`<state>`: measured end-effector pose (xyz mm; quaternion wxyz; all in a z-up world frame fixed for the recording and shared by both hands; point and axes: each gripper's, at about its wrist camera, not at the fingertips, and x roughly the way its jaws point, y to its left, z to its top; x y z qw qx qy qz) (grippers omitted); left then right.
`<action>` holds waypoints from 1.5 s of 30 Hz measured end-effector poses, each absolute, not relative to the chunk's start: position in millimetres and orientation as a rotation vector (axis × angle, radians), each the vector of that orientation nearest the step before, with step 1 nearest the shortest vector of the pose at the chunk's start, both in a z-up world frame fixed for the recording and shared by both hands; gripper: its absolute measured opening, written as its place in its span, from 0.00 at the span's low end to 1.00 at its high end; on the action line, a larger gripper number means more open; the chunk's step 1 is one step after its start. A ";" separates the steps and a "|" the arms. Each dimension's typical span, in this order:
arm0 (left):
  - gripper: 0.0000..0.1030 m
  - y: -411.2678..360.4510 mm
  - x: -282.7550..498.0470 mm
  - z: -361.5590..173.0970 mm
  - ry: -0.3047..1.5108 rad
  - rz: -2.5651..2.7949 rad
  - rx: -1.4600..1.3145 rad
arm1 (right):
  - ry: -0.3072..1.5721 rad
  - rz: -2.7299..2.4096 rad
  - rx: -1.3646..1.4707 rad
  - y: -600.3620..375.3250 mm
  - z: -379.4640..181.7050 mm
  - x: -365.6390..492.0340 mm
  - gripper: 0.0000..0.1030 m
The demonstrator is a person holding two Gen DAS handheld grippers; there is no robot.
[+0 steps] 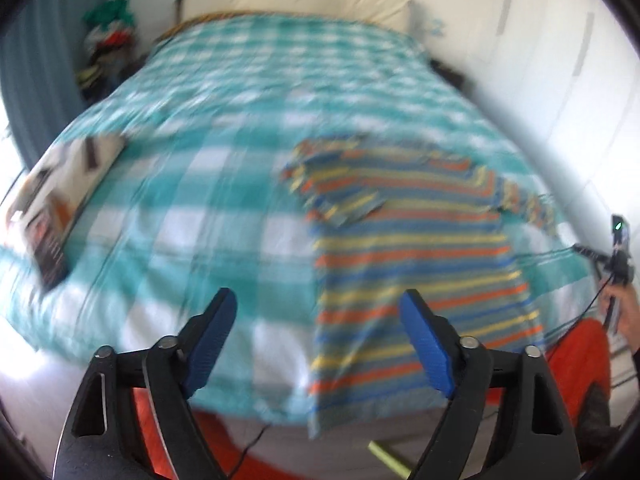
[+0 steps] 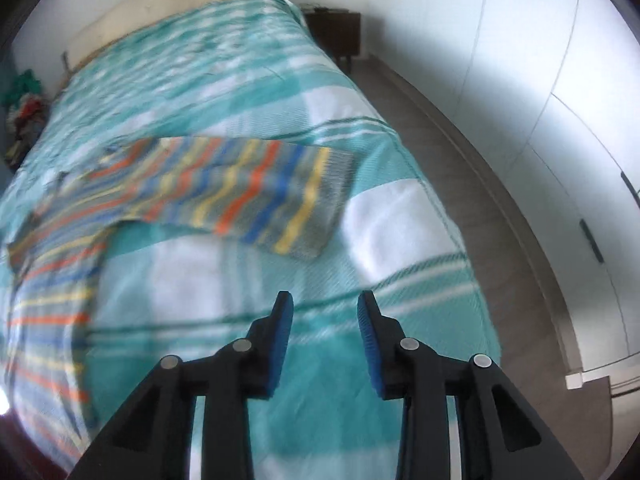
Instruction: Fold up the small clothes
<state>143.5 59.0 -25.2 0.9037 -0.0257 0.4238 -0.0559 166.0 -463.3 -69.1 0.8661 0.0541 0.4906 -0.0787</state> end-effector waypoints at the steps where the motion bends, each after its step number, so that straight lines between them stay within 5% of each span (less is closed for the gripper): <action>1: 0.87 50.3 155.8 -24.4 0.859 -0.162 -0.045 | 1.021 -0.141 0.122 -452.5 -65.8 156.5 0.42; 6: 0.82 3.7 244.6 -74.5 0.850 -0.334 0.095 | 1.031 0.013 0.159 -385.6 -67.7 107.4 0.42; 8: 0.61 -12.6 279.7 -104.5 0.899 -0.373 0.163 | 1.043 0.072 0.150 -354.9 -72.1 92.7 0.42; 10: 0.53 -25.4 307.4 -131.3 0.947 -0.423 0.210 | 1.057 0.119 0.136 -327.4 -78.3 81.4 0.42; 16: 0.49 -28.7 337.7 -197.1 1.061 -0.421 0.333 | 1.099 0.186 0.025 -283.5 -93.0 74.2 0.42; 26: 0.43 -6.6 352.8 -204.3 1.158 -0.476 0.218 | 1.112 0.156 0.092 -292.3 -97.1 74.8 0.42; 27: 0.39 -7.9 353.2 -204.5 1.160 -0.465 0.220 | 1.112 0.156 0.096 -292.6 -96.8 74.5 0.42; 29: 0.03 -4.6 356.5 -204.0 1.157 -0.424 0.225 | 1.110 0.150 0.108 -293.2 -97.2 75.1 0.42; 35: 0.00 53.7 353.3 -149.1 1.048 -0.321 -0.117 | 1.099 0.143 0.133 -297.9 -97.0 72.5 0.42; 39: 0.00 179.7 334.4 -100.1 0.850 -0.106 -0.585 | 1.079 0.139 0.138 -300.8 -94.8 68.5 0.42; 45: 0.00 304.3 311.8 -132.3 0.853 0.210 -0.851 | 1.096 0.151 0.143 -298.7 -99.8 71.7 0.42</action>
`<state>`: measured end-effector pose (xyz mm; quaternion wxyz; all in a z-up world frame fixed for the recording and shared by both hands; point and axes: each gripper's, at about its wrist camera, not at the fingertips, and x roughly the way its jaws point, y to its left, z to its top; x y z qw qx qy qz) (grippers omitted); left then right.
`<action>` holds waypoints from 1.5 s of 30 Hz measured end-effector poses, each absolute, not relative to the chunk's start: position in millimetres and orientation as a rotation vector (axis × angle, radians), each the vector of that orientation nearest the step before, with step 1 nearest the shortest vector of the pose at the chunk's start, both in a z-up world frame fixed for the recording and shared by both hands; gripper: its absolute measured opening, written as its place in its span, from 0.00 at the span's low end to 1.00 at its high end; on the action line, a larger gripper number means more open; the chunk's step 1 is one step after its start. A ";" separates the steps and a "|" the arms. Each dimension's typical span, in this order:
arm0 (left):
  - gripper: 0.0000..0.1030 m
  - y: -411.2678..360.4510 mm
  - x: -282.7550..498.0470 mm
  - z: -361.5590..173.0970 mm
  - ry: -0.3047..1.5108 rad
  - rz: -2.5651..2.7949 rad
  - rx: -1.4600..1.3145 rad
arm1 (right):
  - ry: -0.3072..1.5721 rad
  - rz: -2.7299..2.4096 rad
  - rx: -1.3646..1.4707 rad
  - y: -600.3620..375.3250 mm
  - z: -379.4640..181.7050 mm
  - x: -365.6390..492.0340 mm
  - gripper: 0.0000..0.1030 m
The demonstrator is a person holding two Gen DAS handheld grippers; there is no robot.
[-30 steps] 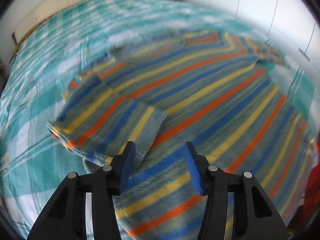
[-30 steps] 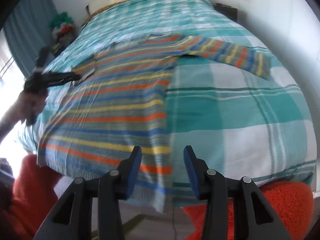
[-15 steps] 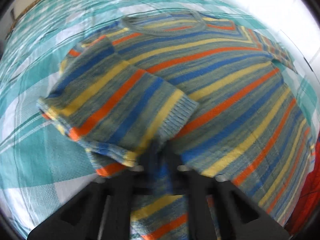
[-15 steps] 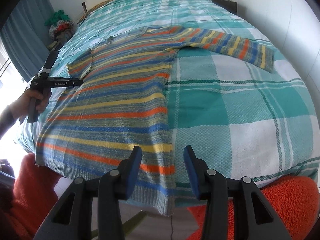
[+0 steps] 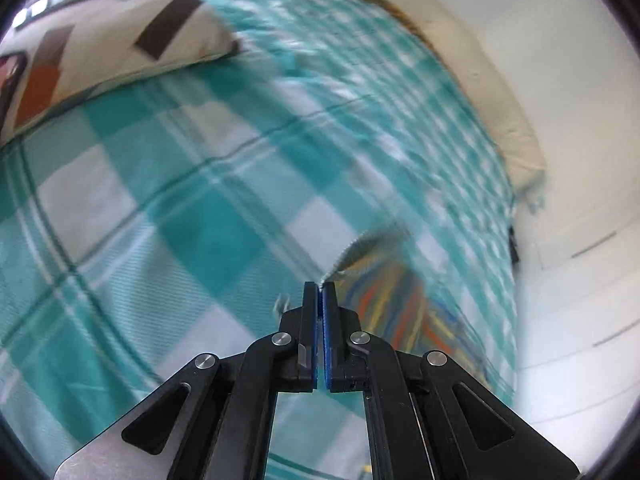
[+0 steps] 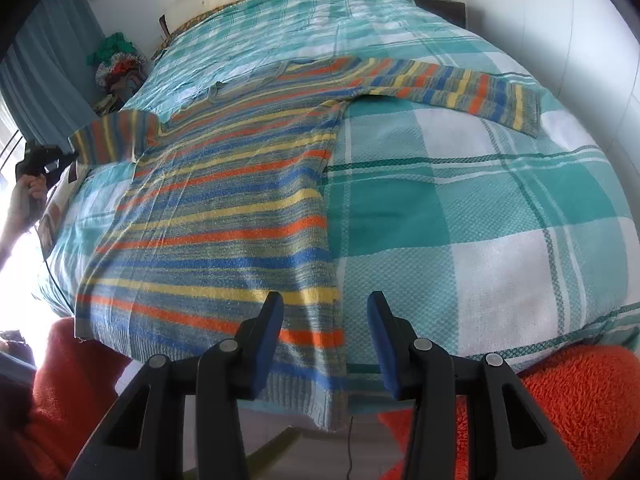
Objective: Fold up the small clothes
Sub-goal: 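Grasp the sweater sleeve cuff with the left gripper, then lay the sleeve across the sweater body with the left gripper and release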
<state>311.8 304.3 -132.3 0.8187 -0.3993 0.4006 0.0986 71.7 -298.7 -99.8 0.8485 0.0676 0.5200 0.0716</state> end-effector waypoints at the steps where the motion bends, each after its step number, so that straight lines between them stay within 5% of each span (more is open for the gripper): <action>1: 0.00 307.5 310.2 -138.8 0.875 0.218 -0.842 | 1.100 0.153 0.138 -297.5 -100.6 72.3 0.42; 5: 0.07 309.2 304.6 -157.4 0.906 0.193 -0.833 | 1.119 0.150 0.117 -293.1 -104.0 73.4 0.42; 6: 0.16 311.1 300.1 -163.4 0.902 0.190 -0.861 | 1.123 0.148 0.114 -292.5 -104.9 73.7 0.42; 8: 0.62 325.9 295.0 -168.9 0.896 0.203 -0.901 | 1.131 0.144 0.109 -291.1 -106.3 74.4 0.42; 9: 0.66 327.0 291.7 -172.8 0.896 0.213 -0.906 | 1.137 0.143 0.104 -290.4 -107.3 75.6 0.42; 16: 0.61 300.4 294.6 -194.0 0.956 0.090 -0.825 | 1.158 0.151 0.073 -281.6 -111.9 81.1 0.42; 18: 0.07 285.7 299.1 -199.5 1.012 0.070 -0.767 | 1.158 0.154 0.065 -278.8 -112.5 82.0 0.42; 26: 0.05 286.2 271.2 -197.2 1.182 0.201 -0.700 | 1.124 0.141 0.025 -275.9 -107.8 73.8 0.42; 29: 0.22 289.2 276.7 -194.1 1.171 0.138 -0.680 | 1.143 0.151 0.034 -276.2 -111.4 76.8 0.42; 30: 0.32 293.1 277.0 -188.9 1.145 0.119 -0.697 | 1.142 0.151 0.035 -276.0 -110.8 75.9 0.42; 32: 0.74 306.1 275.6 -176.3 1.038 0.125 -0.735 | 1.132 0.149 0.034 -276.1 -108.7 75.0 0.42; 33: 0.76 312.5 276.9 -172.8 0.995 0.148 -0.749 | 1.129 0.146 0.031 -275.9 -108.3 75.0 0.42; 36: 0.75 325.5 299.3 -184.7 1.017 0.149 -0.814 | 1.149 0.144 0.020 -273.4 -112.5 77.2 0.42; 39: 0.61 321.8 319.2 -202.6 1.065 0.209 -0.793 | 1.162 0.147 0.002 -269.0 -114.7 77.5 0.42; 41: 0.03 314.9 330.0 -202.2 1.061 0.231 -0.726 | 1.164 0.145 -0.009 -266.3 -114.7 77.6 0.42; 45: 0.02 322.7 327.7 -180.3 0.985 0.337 -0.598 | 1.157 0.141 -0.031 -262.6 -112.4 76.7 0.42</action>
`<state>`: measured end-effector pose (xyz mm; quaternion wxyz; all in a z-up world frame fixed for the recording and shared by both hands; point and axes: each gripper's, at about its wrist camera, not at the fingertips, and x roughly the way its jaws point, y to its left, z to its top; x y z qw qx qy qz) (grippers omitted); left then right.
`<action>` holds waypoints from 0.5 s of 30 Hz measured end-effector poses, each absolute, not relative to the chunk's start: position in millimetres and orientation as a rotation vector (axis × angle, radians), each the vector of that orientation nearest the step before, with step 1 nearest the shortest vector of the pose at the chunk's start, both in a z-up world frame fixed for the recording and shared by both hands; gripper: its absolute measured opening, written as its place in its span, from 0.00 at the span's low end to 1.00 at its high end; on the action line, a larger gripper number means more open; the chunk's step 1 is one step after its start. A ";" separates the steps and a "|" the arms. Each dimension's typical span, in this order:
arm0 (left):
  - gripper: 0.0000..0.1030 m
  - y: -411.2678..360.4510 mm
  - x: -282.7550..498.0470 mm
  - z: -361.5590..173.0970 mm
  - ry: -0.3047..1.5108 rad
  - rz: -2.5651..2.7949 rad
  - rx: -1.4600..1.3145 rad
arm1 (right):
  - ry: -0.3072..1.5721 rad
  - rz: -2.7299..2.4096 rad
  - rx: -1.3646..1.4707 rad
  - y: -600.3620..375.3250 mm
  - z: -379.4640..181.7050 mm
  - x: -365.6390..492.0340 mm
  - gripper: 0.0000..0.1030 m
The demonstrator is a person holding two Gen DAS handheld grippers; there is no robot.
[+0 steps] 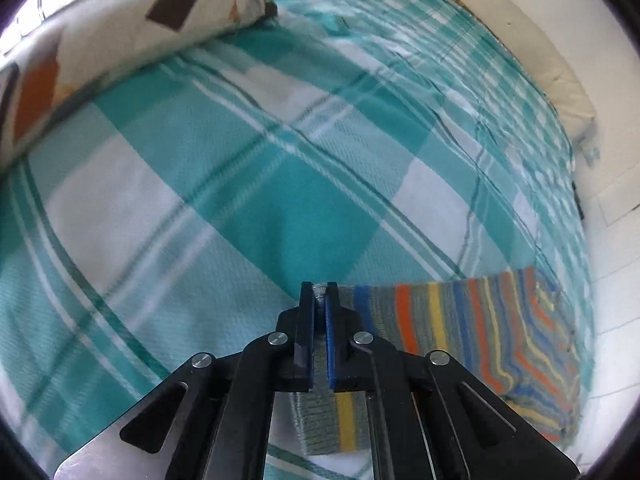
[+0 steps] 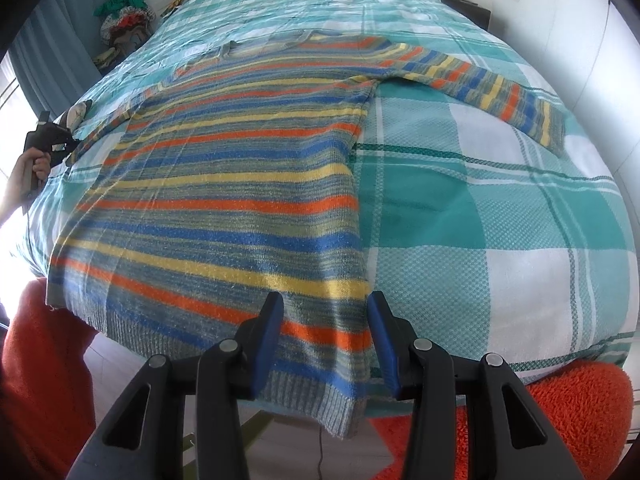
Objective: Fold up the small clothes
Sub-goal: 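Lay the sleeve across the sweater body with the left gripper and release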
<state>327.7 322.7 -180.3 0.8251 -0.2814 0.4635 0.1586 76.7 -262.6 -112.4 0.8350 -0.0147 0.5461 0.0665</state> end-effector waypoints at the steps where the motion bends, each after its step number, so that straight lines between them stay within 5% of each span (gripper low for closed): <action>1: 0.02 328.4 327.0 -182.2 0.988 0.350 -0.610 | 1.154 0.139 -0.035 -261.9 -111.8 76.4 0.42; 6: 0.10 318.7 330.6 -189.2 1.026 0.312 -0.568 | 1.169 0.143 -0.040 -260.9 -114.9 80.4 0.42; 7: 0.20 319.9 328.3 -189.1 1.032 0.305 -0.597 | 1.167 0.144 -0.040 -261.1 -114.5 80.3 0.42; 8: 0.44 321.9 321.6 -186.8 1.028 0.291 -0.636 | 1.163 0.145 -0.040 -261.1 -113.8 79.7 0.42; 10: 0.67 321.7 304.3 -179.2 0.978 0.260 -0.675 | 1.158 0.143 -0.041 -261.9 -113.3 78.4 0.42; 13: 0.66 308.9 294.3 -182.1 1.000 0.185 -0.682 | 1.167 0.142 -0.036 -263.2 -116.1 78.6 0.42; 15: 0.56 293.7 294.9 -193.3 1.064 0.137 -0.660 | 1.176 0.145 -0.032 -263.0 -118.3 79.6 0.42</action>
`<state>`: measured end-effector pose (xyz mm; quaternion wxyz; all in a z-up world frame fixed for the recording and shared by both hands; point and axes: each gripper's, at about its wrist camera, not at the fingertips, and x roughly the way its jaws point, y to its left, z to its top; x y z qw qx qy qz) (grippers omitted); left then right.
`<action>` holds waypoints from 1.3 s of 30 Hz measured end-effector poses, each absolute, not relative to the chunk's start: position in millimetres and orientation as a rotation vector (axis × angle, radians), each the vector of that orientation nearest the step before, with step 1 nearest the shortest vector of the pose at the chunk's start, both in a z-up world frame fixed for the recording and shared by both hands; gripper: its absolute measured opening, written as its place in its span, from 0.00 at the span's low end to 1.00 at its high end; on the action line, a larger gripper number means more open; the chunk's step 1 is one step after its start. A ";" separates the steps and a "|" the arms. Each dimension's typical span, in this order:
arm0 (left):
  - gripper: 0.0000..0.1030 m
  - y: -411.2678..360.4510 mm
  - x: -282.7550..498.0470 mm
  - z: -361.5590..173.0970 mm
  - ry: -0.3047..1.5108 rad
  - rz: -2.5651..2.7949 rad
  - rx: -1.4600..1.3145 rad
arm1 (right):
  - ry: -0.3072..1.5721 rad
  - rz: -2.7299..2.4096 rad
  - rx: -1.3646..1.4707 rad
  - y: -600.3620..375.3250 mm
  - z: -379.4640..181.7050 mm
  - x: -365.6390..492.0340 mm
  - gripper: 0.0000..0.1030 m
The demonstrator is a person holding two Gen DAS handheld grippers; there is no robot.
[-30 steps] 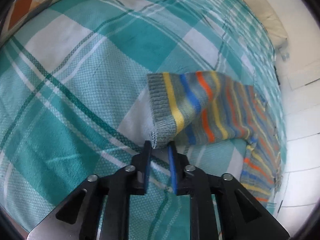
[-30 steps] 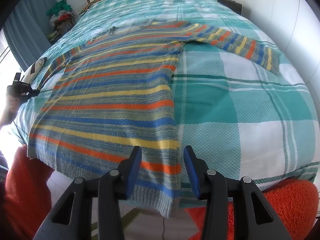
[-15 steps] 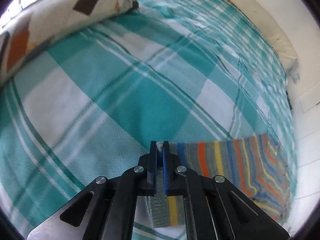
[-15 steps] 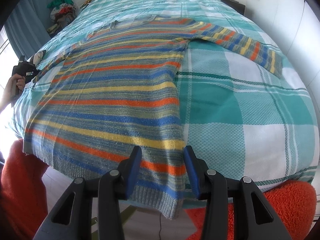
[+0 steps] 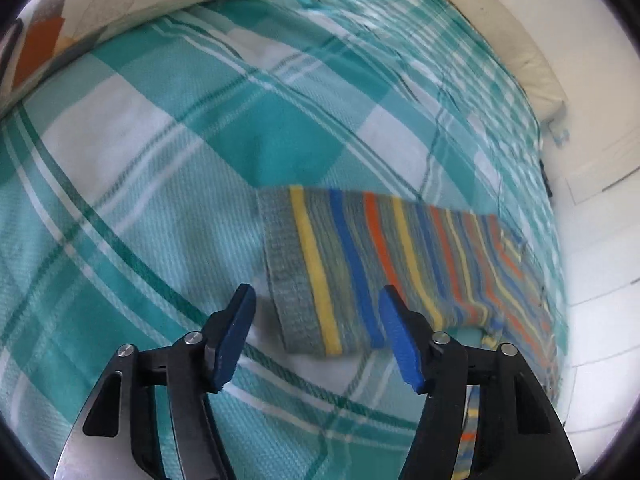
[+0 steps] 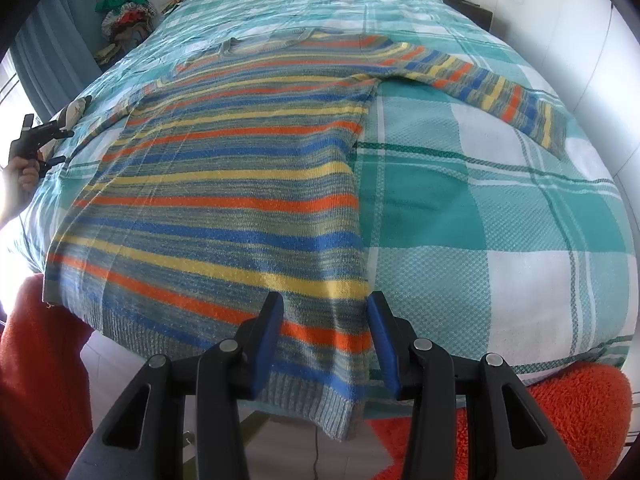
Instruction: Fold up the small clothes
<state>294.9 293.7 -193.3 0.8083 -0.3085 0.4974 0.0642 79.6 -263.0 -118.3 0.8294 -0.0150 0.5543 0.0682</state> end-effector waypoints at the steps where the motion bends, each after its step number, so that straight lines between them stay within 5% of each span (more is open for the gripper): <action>1: 0.40 284.7 296.9 -198.0 1.095 0.144 -0.604 | 1.178 0.146 -0.029 -262.5 -118.6 79.8 0.42; 2: 0.13 278.3 298.6 -199.8 1.109 0.179 -0.537 | 1.177 0.147 -0.027 -261.8 -118.4 80.5 0.42; 3: 0.07 275.9 299.4 -200.9 1.116 0.215 -0.490 | 1.176 0.147 -0.028 -260.9 -117.9 80.7 0.42; 15: 0.07 270.0 307.1 -205.9 1.155 0.412 -0.291 | 1.151 0.124 -0.004 -270.5 -113.5 76.8 0.42; 18: 0.24 275.6 299.5 -199.4 1.122 0.406 -0.336 | 1.138 0.107 0.035 -279.8 -110.9 75.7 0.42; 19: 0.47 278.2 292.6 -194.9 1.111 0.404 -0.356 | 1.136 0.102 0.046 -282.1 -110.4 75.6 0.44; 20: 0.73 279.9 283.2 -189.1 1.097 0.410 -0.369 | 1.133 0.093 0.058 -284.6 -109.8 75.3 0.54; 22: 0.87 278.1 264.7 -175.2 1.043 0.424 -0.361 | 1.121 0.057 0.067 -288.5 -108.0 73.4 0.77; 23: 0.87 275.2 254.1 -168.8 1.020 0.413 -0.352 | 1.112 0.034 0.070 -290.4 -106.8 72.4 0.89; 24: 0.87 272.1 245.8 -165.1 1.015 0.398 -0.344 | 1.103 0.022 0.075 -291.5 -105.0 71.4 0.90; 31: 0.91 207.5 189.4 -152.1 0.957 0.239 -0.225 | 1.032 -0.056 0.131 -303.4 -95.7 70.1 0.90; 39: 0.91 123.8 245.9 -179.1 0.981 -0.012 -0.018 | 1.011 -0.053 0.144 -303.0 -98.3 73.9 0.91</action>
